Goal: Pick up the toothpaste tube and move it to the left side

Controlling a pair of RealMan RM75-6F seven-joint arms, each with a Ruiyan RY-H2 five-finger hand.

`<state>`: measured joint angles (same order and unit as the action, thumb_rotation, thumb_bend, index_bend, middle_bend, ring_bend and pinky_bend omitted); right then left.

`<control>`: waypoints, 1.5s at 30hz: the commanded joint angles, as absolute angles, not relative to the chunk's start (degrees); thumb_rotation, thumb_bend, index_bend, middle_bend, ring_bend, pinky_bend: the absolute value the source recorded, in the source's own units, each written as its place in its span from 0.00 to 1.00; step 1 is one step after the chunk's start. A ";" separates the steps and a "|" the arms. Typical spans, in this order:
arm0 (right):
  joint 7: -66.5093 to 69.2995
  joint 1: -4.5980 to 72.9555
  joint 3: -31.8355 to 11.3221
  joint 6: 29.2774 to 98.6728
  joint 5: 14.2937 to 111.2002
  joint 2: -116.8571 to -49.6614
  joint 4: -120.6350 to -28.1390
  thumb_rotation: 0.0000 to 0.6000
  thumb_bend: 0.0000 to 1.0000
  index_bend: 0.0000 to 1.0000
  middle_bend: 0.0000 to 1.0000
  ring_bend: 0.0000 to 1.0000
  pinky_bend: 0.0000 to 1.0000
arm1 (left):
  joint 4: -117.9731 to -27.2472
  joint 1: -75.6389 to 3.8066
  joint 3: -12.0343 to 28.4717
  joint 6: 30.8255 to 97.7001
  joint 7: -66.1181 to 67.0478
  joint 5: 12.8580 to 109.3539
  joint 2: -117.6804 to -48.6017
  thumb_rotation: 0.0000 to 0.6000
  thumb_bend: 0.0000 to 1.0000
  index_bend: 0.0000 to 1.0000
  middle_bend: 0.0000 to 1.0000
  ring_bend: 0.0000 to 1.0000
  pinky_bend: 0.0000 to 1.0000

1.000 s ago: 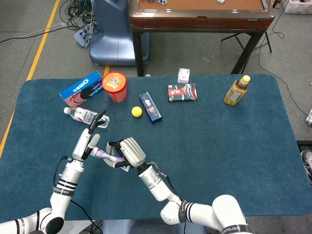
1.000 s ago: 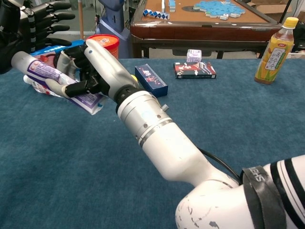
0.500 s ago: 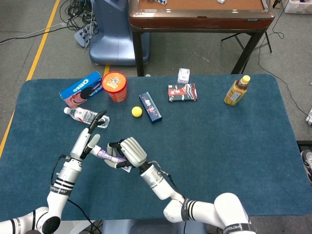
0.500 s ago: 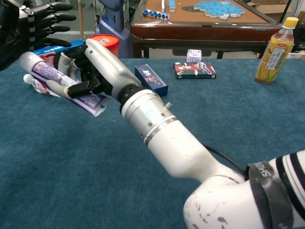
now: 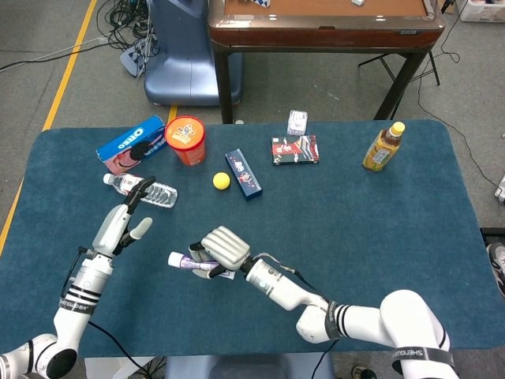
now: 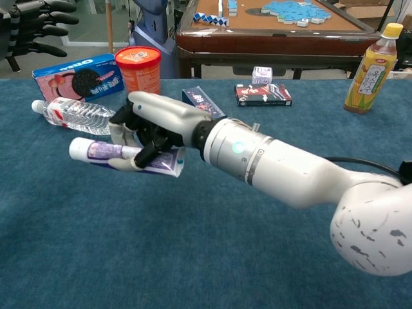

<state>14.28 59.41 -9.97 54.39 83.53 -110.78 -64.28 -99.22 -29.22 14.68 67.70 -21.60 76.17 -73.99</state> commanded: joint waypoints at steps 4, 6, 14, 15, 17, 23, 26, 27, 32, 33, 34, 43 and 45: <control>10.66 60.46 -9.19 49.18 81.79 -111.22 -62.50 1.00 0.57 0.80 0.71 0.58 0.44 | -99.79 -28.67 14.29 68.20 -20.89 76.13 -73.37 0.00 0.07 0.00 0.02 0.00 0.10; 9.57 60.59 -9.13 48.49 81.69 -111.46 -62.01 1.00 0.54 0.74 0.67 0.54 0.41 | -100.03 -28.51 14.18 68.36 -20.69 76.09 -73.22 0.00 0.07 0.00 0.02 0.00 0.10; 4.30 60.54 -9.59 46.43 80.51 -109.03 -64.91 1.00 0.34 0.29 0.35 0.25 0.25 | -99.92 -28.28 14.21 68.62 -20.49 75.68 -73.17 0.00 0.07 0.00 0.02 0.00 0.10; 3.58 60.44 -9.68 46.37 80.29 -108.68 -65.45 1.00 0.33 0.26 0.33 0.24 0.25 | -99.90 -28.28 14.21 68.61 -20.52 75.70 -73.18 0.00 0.07 0.00 0.02 0.00 0.10; 2.09 60.15 -9.88 46.35 79.81 -107.82 -66.76 1.00 0.30 0.18 0.29 0.21 0.23 | -99.73 -28.36 14.22 68.55 -20.51 75.77 -73.22 0.00 0.07 0.00 0.02 0.00 0.10; -0.55 58.43 -10.97 49.05 79.51 -103.63 -71.93 1.00 0.27 0.14 0.25 0.19 0.23 | -99.23 -28.54 14.27 68.46 -19.80 75.98 -72.85 0.00 0.07 0.00 0.02 0.00 0.10; -3.06 56.48 -11.45 52.00 79.55 -99.28 -76.19 1.00 0.27 0.14 0.26 0.19 0.23 | -98.31 -28.47 13.97 68.66 -18.25 76.28 -72.42 0.00 0.07 0.00 0.02 0.00 0.10; -4.29 55.52 -11.40 52.98 79.33 -97.34 -78.06 1.00 0.27 0.14 0.26 0.19 0.23 | -98.04 -28.32 13.78 68.86 -17.62 76.41 -72.19 0.00 0.07 0.00 0.02 0.00 0.10; -9.77 49.48 -10.75 58.52 76.77 -87.99 -85.31 1.00 0.27 0.18 0.35 0.24 0.23 | -96.21 -27.12 12.89 69.53 -15.02 75.78 -70.69 0.00 0.07 0.00 0.02 0.00 0.10; -10.98 47.76 -10.35 59.89 75.96 -85.67 -87.23 1.00 0.27 0.21 0.38 0.26 0.23 | -95.78 -26.77 12.74 69.53 -14.57 75.24 -70.26 0.03 0.07 0.00 0.02 0.00 0.10; -11.48 46.48 -10.09 60.90 75.30 -84.19 -88.48 1.00 0.27 0.24 0.40 0.28 0.24 | -95.38 -26.53 12.54 69.43 -14.23 74.93 -69.93 0.07 0.06 0.00 0.02 0.00 0.10; -10.95 34.78 -6.02 70.25 73.34 -74.72 -92.20 1.00 0.34 0.43 0.52 0.40 0.36 | -89.37 -22.77 10.32 72.56 -11.64 74.52 -68.80 1.00 0.20 0.00 0.02 0.02 0.13; -11.49 32.33 -5.47 73.00 73.45 -73.24 -92.43 1.00 0.34 0.44 0.53 0.40 0.37 | -88.16 -21.63 9.79 74.54 -9.84 74.99 -69.09 1.00 0.20 0.00 0.02 0.03 0.15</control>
<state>-10.87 34.48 -6.50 70.78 73.72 -74.58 -91.85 -89.67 -22.98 10.58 72.63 -11.62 74.58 -68.89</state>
